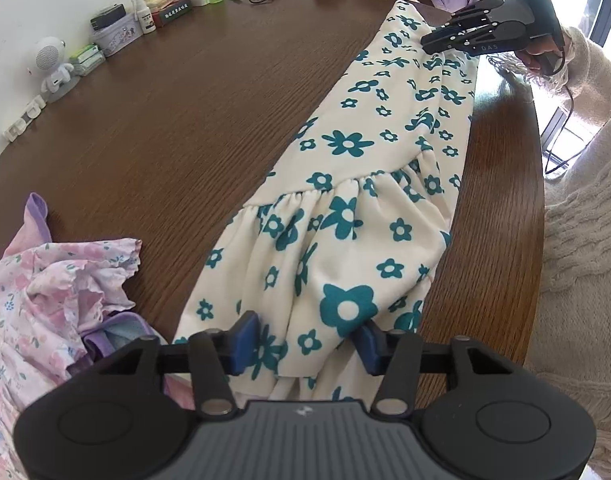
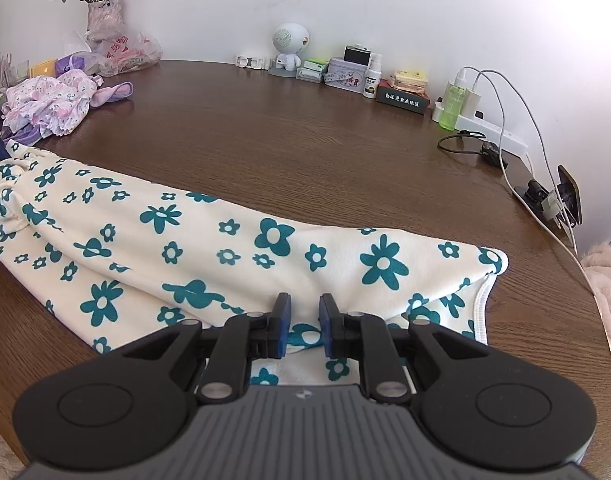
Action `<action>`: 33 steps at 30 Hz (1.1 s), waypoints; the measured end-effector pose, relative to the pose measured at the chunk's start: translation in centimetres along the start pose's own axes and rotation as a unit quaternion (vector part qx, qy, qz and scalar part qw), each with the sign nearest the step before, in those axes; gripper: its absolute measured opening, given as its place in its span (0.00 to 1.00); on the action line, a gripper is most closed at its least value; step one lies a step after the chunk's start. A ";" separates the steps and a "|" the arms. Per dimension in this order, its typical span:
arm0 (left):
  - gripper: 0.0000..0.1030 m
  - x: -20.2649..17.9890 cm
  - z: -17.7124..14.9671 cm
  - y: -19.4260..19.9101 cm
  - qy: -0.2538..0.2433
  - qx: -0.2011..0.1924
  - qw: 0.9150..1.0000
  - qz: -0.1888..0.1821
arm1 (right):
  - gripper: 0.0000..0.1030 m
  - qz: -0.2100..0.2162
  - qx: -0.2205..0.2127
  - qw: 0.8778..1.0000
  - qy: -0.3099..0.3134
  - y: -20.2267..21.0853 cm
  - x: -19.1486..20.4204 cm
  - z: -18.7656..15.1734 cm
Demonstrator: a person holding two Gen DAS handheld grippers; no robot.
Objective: Fold clothes
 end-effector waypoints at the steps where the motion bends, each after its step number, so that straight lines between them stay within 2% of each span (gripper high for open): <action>1: 0.42 0.0 -0.2 0.1 0.002 -0.002 1.000 0.003 | 0.15 0.000 0.000 1.000 0.001 0.0 0.0 0.0; 6: 0.40 0.2 -1.5 0.8 0.032 -0.017 0.999 0.017 | 0.15 0.001 -0.001 1.000 0.008 0.1 0.1 -0.1; 12: 0.33 0.3 -3.3 1.7 0.072 -0.042 0.996 0.036 | 0.15 0.008 -0.002 1.000 0.009 0.0 -0.1 -0.1; 18: 0.33 0.3 -5.1 2.7 0.118 -0.061 0.989 0.067 | 0.16 0.019 -0.004 1.000 0.013 0.3 -0.4 -0.2; 21: 0.32 -0.3 -5.4 3.8 0.124 -0.084 0.984 0.095 | 0.23 0.038 -0.016 0.999 -0.007 0.9 -0.8 -0.2; 22: 0.32 -0.5 -5.3 4.5 0.129 -0.099 0.981 0.101 | 0.29 0.044 -0.025 0.999 -0.020 1.3 -1.0 -0.2; 23: 0.33 -0.9 -5.1 5.4 0.134 -0.121 0.978 0.101 | 0.39 0.044 -0.033 0.998 -0.025 1.9 -1.2 -0.1; 24: 0.34 -1.3 -4.6 6.4 0.139 -0.146 0.975 0.098 | 0.44 0.040 -0.041 0.998 -0.025 2.5 -1.4 0.0; 26: 0.48 -2.0 -3.6 8.3 0.148 -0.196 0.965 0.092 | 0.46 0.028 -0.056 0.998 -0.027 3.5 -1.9 0.2; 28: 0.58 -3.2 -0.9 9.1 0.151 -0.245 0.954 0.088 | 0.46 0.017 -0.065 0.997 -0.031 3.8 -2.5 0.7; 29: 0.59 -3.8 0.6 9.1 0.150 -0.261 0.949 0.089 | 0.46 0.018 -0.064 0.997 -0.033 3.4 -2.5 1.0; 32: 0.58 -5.6 5.5 6.0 0.159 -0.249 0.949 0.110 | 0.42 0.020 -0.061 0.997 -0.040 2.1 -2.6 1.8; 33: 0.57 -6.4 7.0 4.5 0.162 -0.242 0.951 0.102 | 0.39 0.021 -0.060 0.997 -0.042 1.6 -2.6 2.0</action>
Point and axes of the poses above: each gripper's, at about its wrist camera, not at the fingertips, and y roughly against the way its jaws point, x to its left, z to its top, the point moved 6 cm from there along -y, roughly the way its jaws point, and after that the axes turned 3 degrees about y, right-handed, at the moved point
